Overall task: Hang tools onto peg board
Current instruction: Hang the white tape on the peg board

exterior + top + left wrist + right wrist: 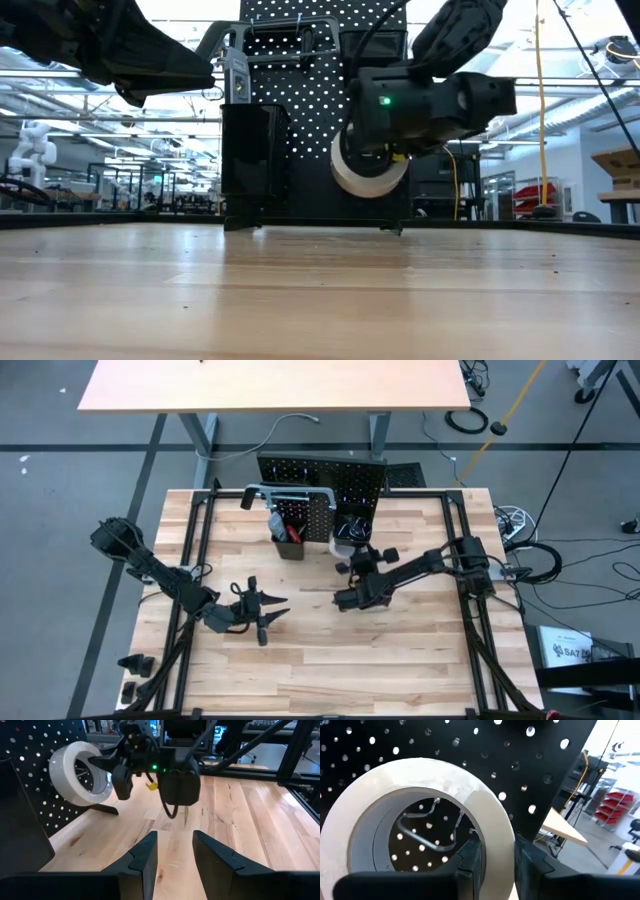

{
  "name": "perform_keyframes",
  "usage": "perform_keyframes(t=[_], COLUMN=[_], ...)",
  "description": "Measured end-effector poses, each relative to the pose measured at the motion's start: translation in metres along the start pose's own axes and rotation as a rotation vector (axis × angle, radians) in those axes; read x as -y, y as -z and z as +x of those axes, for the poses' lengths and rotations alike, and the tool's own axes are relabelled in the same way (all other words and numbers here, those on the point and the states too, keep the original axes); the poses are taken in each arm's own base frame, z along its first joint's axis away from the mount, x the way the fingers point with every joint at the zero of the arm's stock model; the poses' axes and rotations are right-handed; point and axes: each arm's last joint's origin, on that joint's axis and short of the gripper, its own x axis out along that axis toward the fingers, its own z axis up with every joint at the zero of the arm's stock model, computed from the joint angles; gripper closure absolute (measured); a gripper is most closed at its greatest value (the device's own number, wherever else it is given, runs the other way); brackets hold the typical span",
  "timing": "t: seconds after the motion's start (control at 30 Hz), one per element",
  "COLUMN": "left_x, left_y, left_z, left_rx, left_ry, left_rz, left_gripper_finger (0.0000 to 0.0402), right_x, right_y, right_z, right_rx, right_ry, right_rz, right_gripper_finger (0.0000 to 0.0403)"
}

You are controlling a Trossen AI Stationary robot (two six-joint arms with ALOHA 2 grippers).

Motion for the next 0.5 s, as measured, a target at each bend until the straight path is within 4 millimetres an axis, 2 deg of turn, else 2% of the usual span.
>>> perform_keyframes(t=[0.5], left_x=[0.0], left_y=[0.0], left_z=[0.0], left_rx=[-0.001], left_ry=[0.0], left_rz=[0.002], left_gripper_finger=[0.0274], right_x=[0.005], right_y=[0.004], right_z=[0.024], right_rx=[-0.007], right_ry=[0.072], right_rz=[-0.046], right_gripper_finger=[0.0332])
